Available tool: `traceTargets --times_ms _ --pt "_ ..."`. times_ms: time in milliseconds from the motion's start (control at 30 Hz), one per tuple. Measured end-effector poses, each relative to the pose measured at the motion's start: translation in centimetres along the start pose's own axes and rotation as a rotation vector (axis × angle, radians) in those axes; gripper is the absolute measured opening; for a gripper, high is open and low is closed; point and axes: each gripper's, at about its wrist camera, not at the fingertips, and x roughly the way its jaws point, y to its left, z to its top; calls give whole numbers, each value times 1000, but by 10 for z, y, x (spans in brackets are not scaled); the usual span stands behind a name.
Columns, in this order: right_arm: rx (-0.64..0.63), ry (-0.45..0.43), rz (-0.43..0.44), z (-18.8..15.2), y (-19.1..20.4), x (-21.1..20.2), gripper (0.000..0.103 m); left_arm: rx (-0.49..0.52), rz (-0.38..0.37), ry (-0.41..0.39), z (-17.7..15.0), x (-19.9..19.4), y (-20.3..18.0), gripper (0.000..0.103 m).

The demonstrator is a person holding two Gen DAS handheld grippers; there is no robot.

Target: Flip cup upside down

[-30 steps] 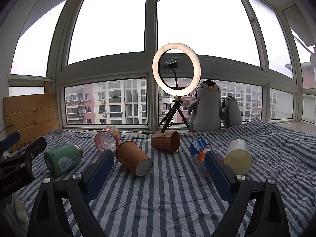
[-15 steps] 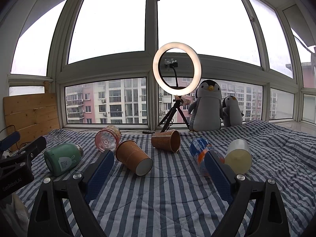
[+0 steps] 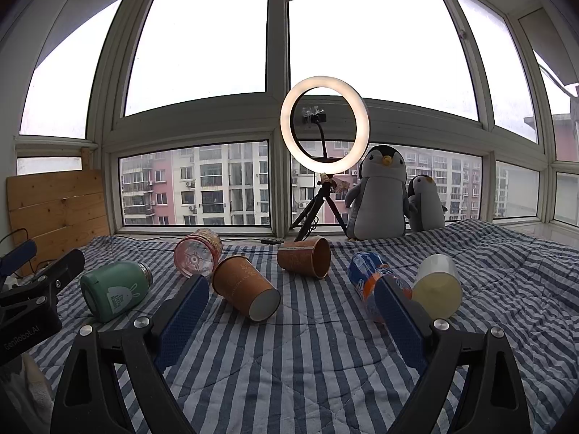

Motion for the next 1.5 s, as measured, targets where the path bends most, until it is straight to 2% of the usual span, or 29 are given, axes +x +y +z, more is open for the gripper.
traceTargets --times_ms 667,933,1100,1267,1433,1500 --pt "-2 8 1 -2 1 2 91 -3 -2 6 -1 2 2 102" --pt "-19 72 15 -2 6 15 91 -49 -13 43 -1 8 15 102" --pt "-50 142 49 0 12 28 91 -60 -24 82 1 8 30 102" --pt "-104 209 95 7 35 50 91 -40 4 75 9 -3 54 102" --pt "-88 283 157 24 57 77 91 2 73 48 14 -11 85 102" --pt "-92 299 169 33 68 87 98 -9 89 45 16 -11 102 102"
